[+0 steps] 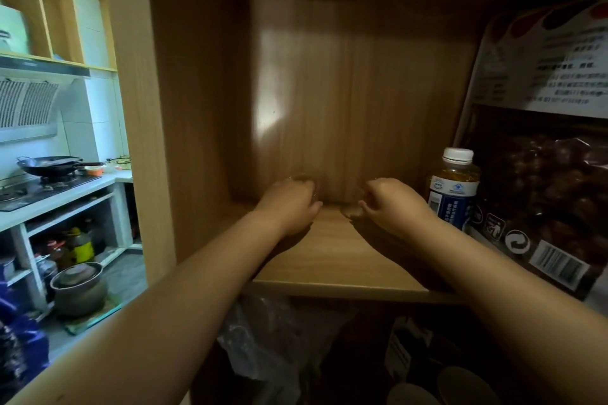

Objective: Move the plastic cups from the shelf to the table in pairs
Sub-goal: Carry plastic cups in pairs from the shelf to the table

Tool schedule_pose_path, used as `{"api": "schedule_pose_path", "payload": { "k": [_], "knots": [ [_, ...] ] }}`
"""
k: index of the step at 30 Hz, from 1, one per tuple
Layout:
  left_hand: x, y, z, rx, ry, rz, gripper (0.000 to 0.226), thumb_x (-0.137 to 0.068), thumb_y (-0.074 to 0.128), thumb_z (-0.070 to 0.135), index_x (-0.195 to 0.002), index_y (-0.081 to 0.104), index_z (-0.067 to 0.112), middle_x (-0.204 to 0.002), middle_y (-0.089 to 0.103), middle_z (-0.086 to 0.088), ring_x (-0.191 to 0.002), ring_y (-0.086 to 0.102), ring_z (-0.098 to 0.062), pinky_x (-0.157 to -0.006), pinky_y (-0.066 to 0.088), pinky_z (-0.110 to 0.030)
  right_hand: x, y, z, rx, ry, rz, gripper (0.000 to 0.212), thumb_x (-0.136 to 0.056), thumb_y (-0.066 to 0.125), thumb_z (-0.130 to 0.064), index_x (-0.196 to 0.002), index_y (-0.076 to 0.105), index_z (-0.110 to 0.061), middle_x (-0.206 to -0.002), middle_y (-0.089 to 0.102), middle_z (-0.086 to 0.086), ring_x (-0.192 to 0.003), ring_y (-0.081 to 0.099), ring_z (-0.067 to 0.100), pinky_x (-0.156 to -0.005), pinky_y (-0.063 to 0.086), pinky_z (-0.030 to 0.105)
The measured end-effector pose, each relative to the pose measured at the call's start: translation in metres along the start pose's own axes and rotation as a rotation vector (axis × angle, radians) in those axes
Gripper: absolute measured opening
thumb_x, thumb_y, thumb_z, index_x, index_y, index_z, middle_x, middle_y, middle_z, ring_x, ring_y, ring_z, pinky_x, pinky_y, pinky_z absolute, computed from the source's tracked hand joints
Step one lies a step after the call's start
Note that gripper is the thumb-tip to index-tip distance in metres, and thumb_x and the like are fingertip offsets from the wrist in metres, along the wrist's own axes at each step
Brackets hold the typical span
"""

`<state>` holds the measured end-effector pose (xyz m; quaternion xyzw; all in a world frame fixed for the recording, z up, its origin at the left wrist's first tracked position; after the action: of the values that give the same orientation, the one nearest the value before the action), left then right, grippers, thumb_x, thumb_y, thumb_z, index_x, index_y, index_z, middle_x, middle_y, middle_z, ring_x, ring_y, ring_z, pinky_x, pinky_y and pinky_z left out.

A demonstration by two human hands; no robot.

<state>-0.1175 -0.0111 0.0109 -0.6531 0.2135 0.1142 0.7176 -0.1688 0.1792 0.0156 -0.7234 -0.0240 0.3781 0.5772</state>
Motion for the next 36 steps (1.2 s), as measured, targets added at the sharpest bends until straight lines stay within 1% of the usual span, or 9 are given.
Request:
{"api": "schedule_pose_path", "payload": {
  "k": [5,8,11,17,20,23,26,33,36],
  "knots": [
    [0.004,-0.003,0.003,0.049,0.029,0.034,0.023,-0.09,0.047,0.035,-0.076,0.054,0.018,-0.081,0.059,-0.003,-0.071,0.053,-0.02,-0.061,0.044,-0.033,0.007,-0.007,-0.003,-0.058,-0.031,0.013,0.011,-0.086,0.059,-0.026,-0.091,0.061,-0.016,-0.089,0.06,0.001,-0.082,0.055,0.016,-0.073,0.05,0.036],
    [0.01,-0.011,0.005,0.083,0.048,0.076,0.019,-0.089,0.052,0.035,-0.075,0.055,0.021,-0.071,0.057,0.003,-0.065,0.053,-0.014,-0.057,0.045,-0.032,0.015,-0.017,-0.007,-0.099,-0.061,0.029,0.01,-0.085,0.061,-0.021,-0.093,0.062,-0.016,-0.092,0.06,0.0,-0.081,0.056,0.014,-0.07,0.049,0.029],
    [0.017,-0.02,0.006,0.096,0.089,0.127,0.017,-0.087,0.056,0.033,-0.072,0.053,0.025,-0.066,0.054,0.008,-0.061,0.051,-0.008,-0.051,0.036,-0.025,0.026,-0.029,-0.013,-0.134,-0.097,0.073,0.011,-0.083,0.063,-0.017,-0.094,0.062,-0.018,-0.092,0.059,-0.003,-0.082,0.055,0.012,-0.068,0.045,0.024],
    [0.05,-0.043,0.01,0.125,0.14,0.199,0.012,-0.084,0.06,0.034,-0.078,0.058,0.024,-0.071,0.057,0.01,-0.065,0.052,-0.003,-0.057,0.047,-0.025,0.059,-0.053,-0.031,-0.213,-0.145,0.11,0.016,-0.081,0.065,-0.016,-0.096,0.062,-0.02,-0.089,0.059,-0.007,-0.08,0.055,0.007,-0.067,0.046,0.021],
    [0.073,-0.058,0.014,0.162,0.163,0.215,0.009,-0.084,0.06,0.036,-0.08,0.058,0.027,-0.072,0.057,0.012,-0.068,0.051,0.0,-0.057,0.044,-0.022,0.078,-0.064,-0.047,-0.214,-0.204,0.146,0.012,-0.082,0.061,-0.021,-0.094,0.06,-0.024,-0.086,0.056,-0.011,-0.079,0.052,0.003,-0.065,0.042,0.017],
    [0.101,-0.072,0.016,0.212,0.177,0.221,0.014,-0.083,0.059,0.038,-0.085,0.062,0.025,-0.078,0.062,0.01,-0.073,0.055,-0.005,-0.061,0.048,-0.028,0.093,-0.072,-0.067,-0.211,-0.263,0.171,0.015,-0.082,0.056,-0.026,-0.095,0.06,-0.023,-0.087,0.054,-0.014,-0.08,0.05,0.002,-0.065,0.039,0.014],
    [0.131,-0.085,0.015,0.226,0.181,0.264,0.015,-0.082,0.061,0.038,-0.087,0.063,0.025,-0.078,0.064,0.008,-0.073,0.055,-0.007,-0.06,0.044,-0.028,0.107,-0.077,-0.091,-0.194,-0.327,0.189,0.018,-0.08,0.054,-0.025,-0.096,0.061,-0.021,-0.088,0.054,-0.014,-0.08,0.05,0.003,-0.064,0.04,0.013],
    [0.203,-0.107,-0.018,0.197,0.11,0.292,0.019,-0.081,0.064,0.033,-0.096,0.066,0.021,-0.082,0.067,0.006,-0.072,0.053,-0.005,-0.064,0.037,-0.019,0.126,-0.068,-0.161,-0.247,-0.416,0.164,0.018,-0.08,0.054,-0.025,-0.094,0.063,-0.018,-0.087,0.058,-0.008,-0.08,0.051,0.01,-0.063,0.046,0.025],
    [0.24,-0.117,-0.042,0.167,0.045,0.328,0.021,-0.081,0.065,0.029,-0.1,0.066,0.02,-0.07,0.058,0.011,-0.067,0.048,-0.006,-0.061,0.033,-0.009,0.132,-0.062,-0.199,-0.301,-0.455,0.169,0.012,-0.08,0.059,-0.021,-0.09,0.064,-0.015,-0.083,0.056,-0.008,-0.078,0.05,0.011,-0.062,0.045,0.029]
  ]
}}
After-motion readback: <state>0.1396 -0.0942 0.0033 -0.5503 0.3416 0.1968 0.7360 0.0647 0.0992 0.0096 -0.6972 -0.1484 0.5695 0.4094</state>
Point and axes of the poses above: each hand's wrist, its own x-axis away from the middle knuckle, its own y-axis out of the palm, z = x × y, the point moved 1 cm from there along -x, towards the middle knuckle
